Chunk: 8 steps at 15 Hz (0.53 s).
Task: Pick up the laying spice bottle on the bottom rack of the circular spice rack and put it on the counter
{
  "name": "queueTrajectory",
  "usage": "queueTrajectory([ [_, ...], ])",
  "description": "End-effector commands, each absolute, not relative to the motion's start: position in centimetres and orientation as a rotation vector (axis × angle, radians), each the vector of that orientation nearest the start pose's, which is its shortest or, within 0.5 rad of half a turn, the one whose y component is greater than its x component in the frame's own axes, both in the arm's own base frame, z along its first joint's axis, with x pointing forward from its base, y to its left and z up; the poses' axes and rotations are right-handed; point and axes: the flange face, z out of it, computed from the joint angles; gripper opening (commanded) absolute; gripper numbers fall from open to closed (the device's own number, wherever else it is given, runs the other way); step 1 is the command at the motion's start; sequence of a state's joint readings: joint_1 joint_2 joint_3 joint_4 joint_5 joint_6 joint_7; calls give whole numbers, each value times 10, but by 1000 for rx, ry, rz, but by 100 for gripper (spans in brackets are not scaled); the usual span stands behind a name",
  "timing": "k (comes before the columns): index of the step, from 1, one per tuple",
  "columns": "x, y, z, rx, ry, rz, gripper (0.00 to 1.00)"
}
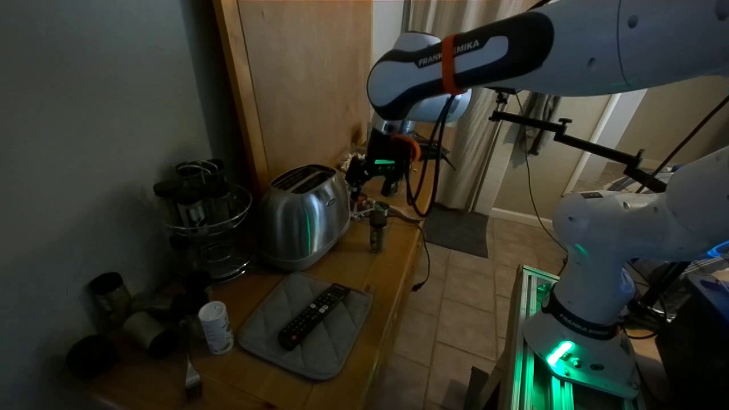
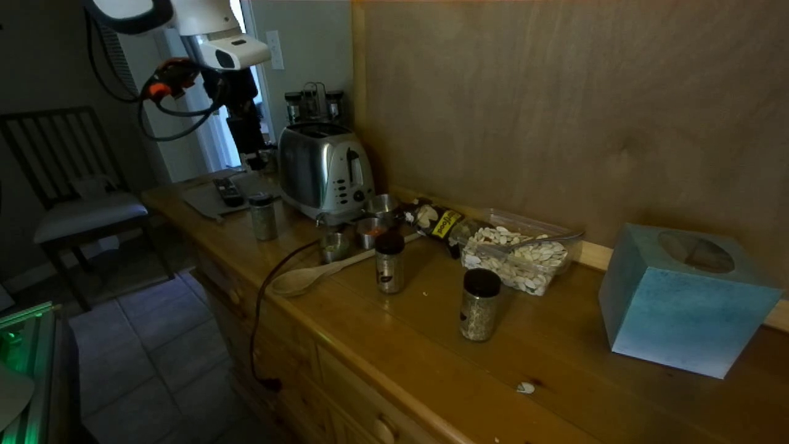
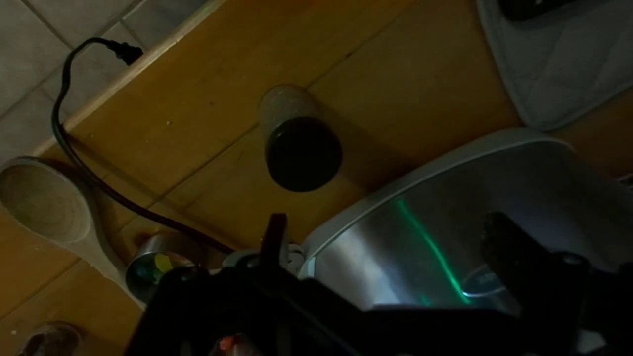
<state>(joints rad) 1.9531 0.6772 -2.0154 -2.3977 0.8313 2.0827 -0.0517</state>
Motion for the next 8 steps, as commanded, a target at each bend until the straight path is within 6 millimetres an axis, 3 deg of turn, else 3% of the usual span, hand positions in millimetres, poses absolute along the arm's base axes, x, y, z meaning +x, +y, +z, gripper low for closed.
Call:
queueTrajectory([
  [1, 462, 22, 460, -2914, 661, -132, 100],
  [7, 444, 14, 514, -2918, 402, 47, 100],
  [8, 450, 17, 499, -2908, 493, 7, 100],
])
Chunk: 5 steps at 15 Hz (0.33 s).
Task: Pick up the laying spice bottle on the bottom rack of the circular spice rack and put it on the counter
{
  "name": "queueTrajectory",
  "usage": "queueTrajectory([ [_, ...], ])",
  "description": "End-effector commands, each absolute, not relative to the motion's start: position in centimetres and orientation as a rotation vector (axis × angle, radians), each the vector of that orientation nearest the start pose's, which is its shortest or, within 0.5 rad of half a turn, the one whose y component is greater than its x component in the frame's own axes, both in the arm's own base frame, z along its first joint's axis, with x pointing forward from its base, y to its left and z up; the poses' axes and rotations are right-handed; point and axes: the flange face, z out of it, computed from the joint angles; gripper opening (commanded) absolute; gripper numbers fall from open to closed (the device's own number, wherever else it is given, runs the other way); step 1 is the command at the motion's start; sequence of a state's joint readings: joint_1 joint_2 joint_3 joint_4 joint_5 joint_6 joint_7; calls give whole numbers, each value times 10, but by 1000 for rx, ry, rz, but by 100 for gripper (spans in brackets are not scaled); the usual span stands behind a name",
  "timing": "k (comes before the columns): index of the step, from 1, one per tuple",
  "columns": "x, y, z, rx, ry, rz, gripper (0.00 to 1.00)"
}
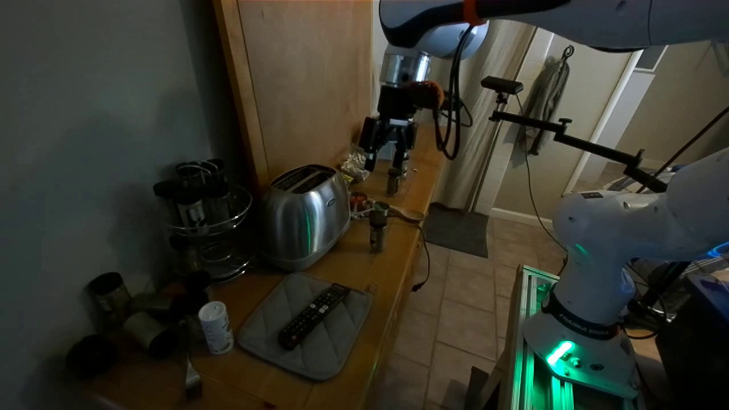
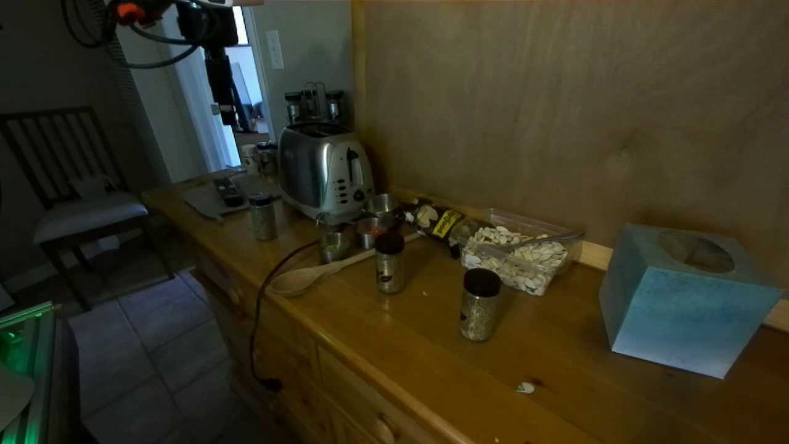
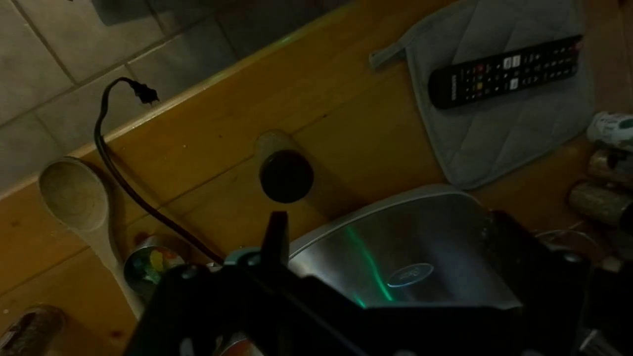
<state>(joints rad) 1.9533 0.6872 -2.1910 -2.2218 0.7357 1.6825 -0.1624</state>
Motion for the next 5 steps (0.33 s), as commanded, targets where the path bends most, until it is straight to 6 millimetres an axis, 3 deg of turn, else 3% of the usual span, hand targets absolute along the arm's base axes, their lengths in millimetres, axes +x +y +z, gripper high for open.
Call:
queueTrajectory([
  [1, 449, 15, 503, -2904, 485, 6, 100],
  [5, 450, 17, 498, -2910, 486, 21, 100],
])
